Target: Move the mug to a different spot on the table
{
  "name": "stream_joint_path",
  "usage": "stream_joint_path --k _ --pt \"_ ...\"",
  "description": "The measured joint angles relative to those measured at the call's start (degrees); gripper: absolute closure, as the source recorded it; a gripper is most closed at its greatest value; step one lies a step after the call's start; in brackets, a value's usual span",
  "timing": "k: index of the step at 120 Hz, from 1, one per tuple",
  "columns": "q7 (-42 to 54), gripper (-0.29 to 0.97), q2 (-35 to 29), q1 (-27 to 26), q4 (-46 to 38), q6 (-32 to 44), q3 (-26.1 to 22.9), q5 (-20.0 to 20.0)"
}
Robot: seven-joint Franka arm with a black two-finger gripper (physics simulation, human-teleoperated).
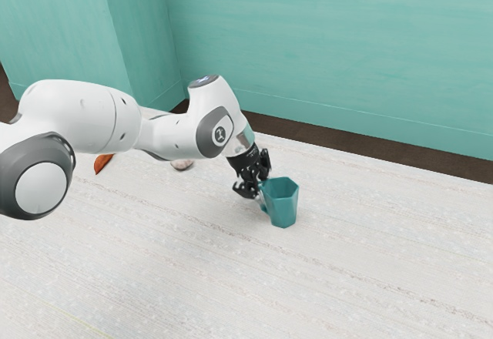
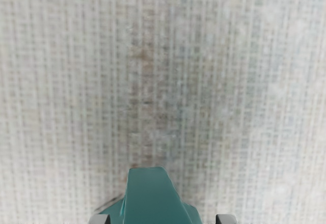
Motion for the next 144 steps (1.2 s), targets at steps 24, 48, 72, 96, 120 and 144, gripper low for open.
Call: stream_joint_path --k 24,48,72,96,120,144 --pt "0.2 0.6 -0.1 0.0 0.0 -0.2 0.0 -0.3" --pt "0.4 0.64 -1.4 0.1 0.0 -0.8 -0.5 -1.2" --pt "0.5 0.72 -8.1 4.3 -3.5 -6.6 -1.8 -5.4" --pt "1.7 0.77 -14.5 9.2 -13.0 -12.1 -2.1 -11.4" --pt "4.7 0.76 -15.8 12.8 -16.3 -16.2 -0.8 -15.7" --pt "8.4 0.74 -17.4 13.6 -20.0 -18.6 2.9 -18.1"
